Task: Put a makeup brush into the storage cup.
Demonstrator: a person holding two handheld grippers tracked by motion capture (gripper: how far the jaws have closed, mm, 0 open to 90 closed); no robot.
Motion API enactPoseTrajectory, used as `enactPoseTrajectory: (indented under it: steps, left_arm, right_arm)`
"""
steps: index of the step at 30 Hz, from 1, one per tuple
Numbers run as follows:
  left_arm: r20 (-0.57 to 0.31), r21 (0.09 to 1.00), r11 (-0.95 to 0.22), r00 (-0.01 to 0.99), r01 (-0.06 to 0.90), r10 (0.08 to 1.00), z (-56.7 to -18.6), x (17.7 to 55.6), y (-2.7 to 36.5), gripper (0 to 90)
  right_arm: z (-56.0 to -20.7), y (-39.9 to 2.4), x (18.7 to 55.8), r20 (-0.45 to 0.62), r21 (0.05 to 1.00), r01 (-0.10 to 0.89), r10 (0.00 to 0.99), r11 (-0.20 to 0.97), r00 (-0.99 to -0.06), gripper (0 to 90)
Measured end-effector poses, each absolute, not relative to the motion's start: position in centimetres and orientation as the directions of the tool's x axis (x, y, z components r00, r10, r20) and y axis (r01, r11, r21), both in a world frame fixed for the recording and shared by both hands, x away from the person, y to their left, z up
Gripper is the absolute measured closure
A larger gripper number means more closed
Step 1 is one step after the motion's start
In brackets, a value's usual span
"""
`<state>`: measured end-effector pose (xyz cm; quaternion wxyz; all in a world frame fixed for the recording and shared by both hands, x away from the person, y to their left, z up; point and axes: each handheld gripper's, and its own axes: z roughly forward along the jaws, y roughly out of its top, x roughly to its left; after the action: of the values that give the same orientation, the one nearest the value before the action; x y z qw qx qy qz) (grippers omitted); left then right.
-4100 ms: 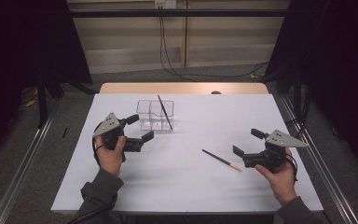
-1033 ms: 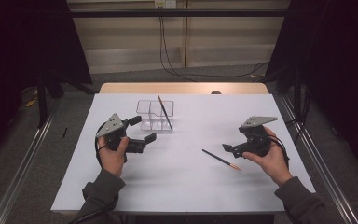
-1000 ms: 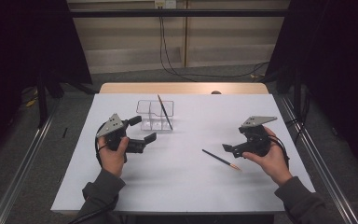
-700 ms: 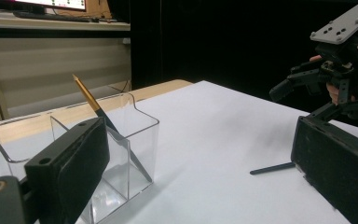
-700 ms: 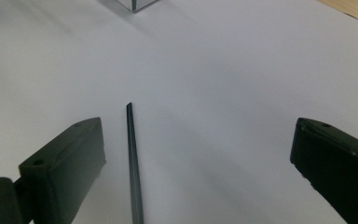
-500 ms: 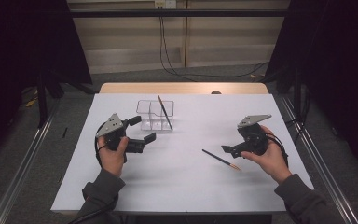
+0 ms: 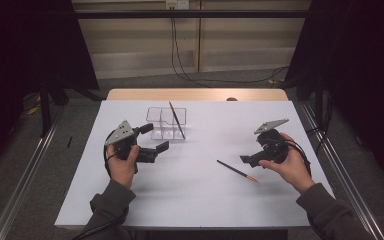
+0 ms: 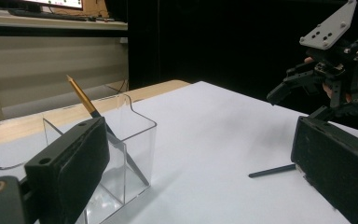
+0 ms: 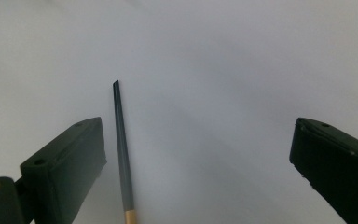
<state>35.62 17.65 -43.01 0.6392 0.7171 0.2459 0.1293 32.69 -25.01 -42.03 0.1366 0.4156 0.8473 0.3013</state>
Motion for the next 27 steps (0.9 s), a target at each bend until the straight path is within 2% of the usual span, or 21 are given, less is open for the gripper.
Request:
enactPoseTrajectory:
  steps: [27]
  left_arm:
    - [-0.135, 0.976, -0.078, 0.849, 0.202, 0.511, -43.4, 35.7, 17.4, 4.1]
  right_arm:
    - [-42.7, -24.0, 33.3, -0.012, 0.436, 0.674, 0.753, 0.596, -0.658, 5.3]
